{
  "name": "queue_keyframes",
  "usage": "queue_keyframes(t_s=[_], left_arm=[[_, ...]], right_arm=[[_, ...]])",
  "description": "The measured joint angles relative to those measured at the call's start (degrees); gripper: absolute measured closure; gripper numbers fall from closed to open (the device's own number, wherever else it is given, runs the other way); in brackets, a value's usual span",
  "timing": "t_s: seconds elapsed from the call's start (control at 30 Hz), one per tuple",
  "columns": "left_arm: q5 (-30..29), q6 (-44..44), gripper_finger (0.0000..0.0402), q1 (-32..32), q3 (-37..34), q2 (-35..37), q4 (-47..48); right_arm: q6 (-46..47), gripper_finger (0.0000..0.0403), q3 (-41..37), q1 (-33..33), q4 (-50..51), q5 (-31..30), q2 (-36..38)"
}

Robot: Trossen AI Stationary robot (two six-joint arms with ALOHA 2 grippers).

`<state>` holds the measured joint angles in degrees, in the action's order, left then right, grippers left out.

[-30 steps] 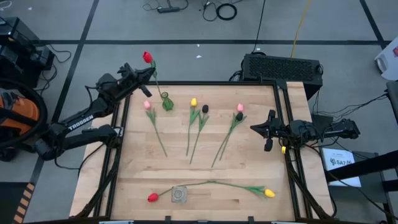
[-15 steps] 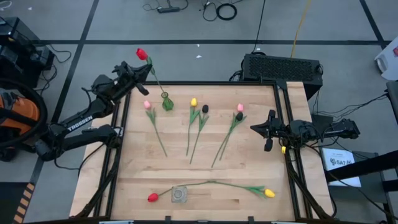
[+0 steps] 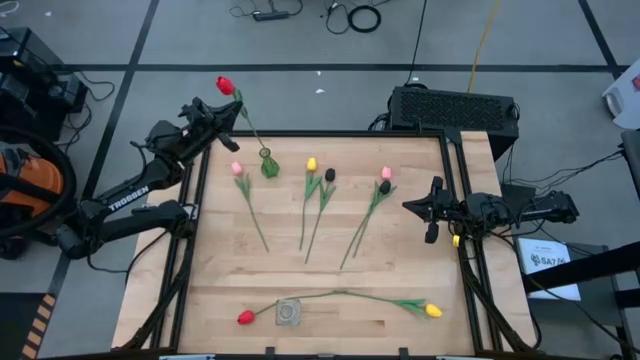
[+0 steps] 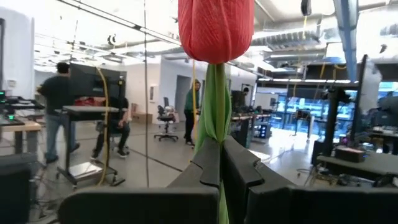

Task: Sort flowers into vase by color
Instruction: Put the top red flower into the green vase

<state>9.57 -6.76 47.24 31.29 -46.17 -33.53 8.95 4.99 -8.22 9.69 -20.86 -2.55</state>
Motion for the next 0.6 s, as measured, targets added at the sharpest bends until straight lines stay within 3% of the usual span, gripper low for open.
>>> queue_keyframes(t_s=[0.6], left_arm=[[-1.3,1.7,0.0402,0.4,0.0,-3.6,6.0]], right_arm=[[0.0,0.0403,0.0,0.0,0.0,0.0,0.0]])
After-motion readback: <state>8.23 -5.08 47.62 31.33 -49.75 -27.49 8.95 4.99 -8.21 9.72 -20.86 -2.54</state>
